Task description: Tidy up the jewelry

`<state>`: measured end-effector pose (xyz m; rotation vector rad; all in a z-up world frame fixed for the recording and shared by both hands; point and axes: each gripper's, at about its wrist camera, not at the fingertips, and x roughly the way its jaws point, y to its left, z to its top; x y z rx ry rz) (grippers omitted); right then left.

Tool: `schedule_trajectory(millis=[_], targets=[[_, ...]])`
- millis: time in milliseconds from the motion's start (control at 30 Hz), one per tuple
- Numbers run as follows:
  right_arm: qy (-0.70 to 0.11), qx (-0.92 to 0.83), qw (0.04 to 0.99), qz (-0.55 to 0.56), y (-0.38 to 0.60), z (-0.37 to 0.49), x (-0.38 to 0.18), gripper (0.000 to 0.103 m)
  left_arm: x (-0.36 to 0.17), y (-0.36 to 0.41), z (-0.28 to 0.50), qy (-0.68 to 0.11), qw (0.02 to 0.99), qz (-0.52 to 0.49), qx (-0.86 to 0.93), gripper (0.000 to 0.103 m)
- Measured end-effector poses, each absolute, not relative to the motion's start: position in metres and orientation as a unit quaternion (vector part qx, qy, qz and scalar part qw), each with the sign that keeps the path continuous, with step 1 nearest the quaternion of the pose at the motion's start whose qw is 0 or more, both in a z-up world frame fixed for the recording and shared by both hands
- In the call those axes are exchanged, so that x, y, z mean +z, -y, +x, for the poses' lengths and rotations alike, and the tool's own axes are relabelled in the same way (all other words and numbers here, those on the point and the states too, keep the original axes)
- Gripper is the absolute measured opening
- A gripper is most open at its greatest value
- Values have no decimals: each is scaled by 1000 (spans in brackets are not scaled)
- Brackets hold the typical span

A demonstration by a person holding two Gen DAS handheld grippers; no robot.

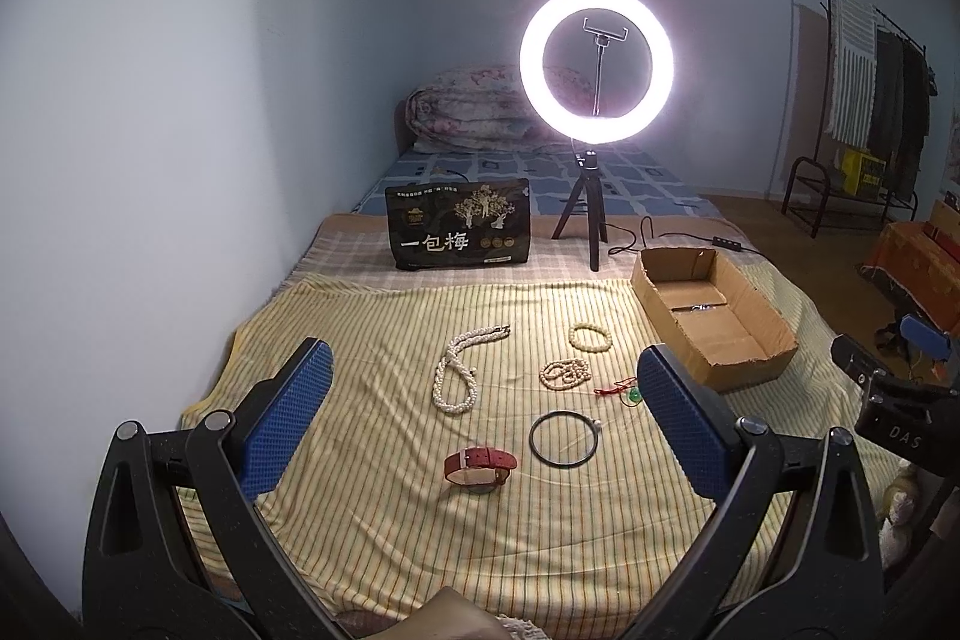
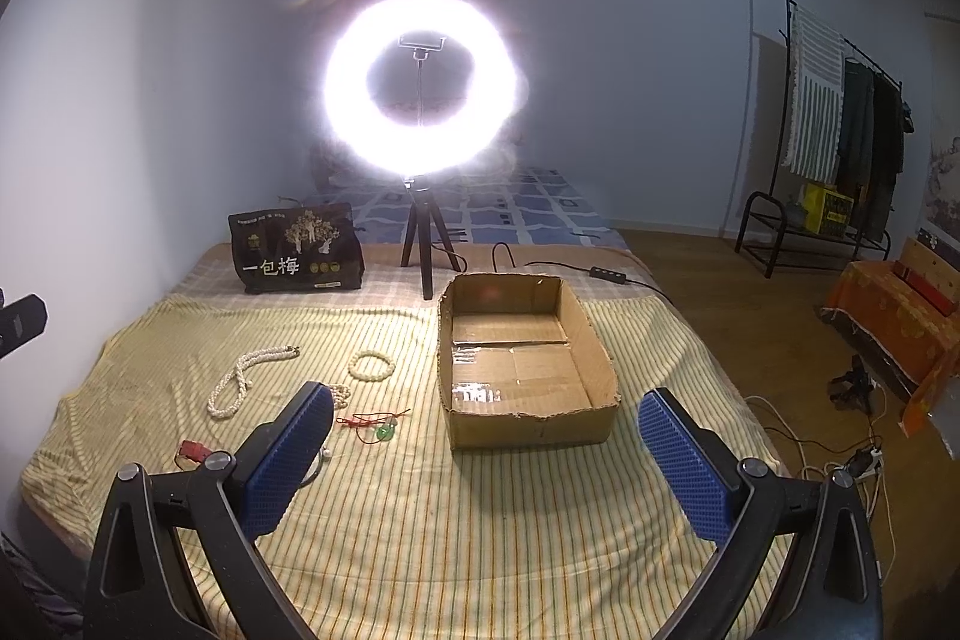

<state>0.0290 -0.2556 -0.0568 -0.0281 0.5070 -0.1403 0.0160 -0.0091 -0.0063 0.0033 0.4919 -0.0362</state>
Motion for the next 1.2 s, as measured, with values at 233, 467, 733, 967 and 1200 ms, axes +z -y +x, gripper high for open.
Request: schedule_trajectory(millis=[233, 467, 733, 967, 1200], targets=[[-247, -61, 967, -16, 250, 29, -57, 103, -12, 13, 16, -238, 971, 12, -17, 103], [-243, -61, 968, -17, 248, 28, -55, 103, -13, 14, 15, -237, 971, 13, -18, 103], [-243, -67, 968, -14, 250, 28, -55, 103, -11, 16, 17, -237, 971, 8, -21, 103], [-244, -68, 967, -15, 250, 28, -54, 103, -12, 16, 20, -243, 970, 7, -25, 103], [-250, -65, 966, -18, 247, 33, -55, 103, -14, 12, 24, -251, 968, 3, -24, 103]])
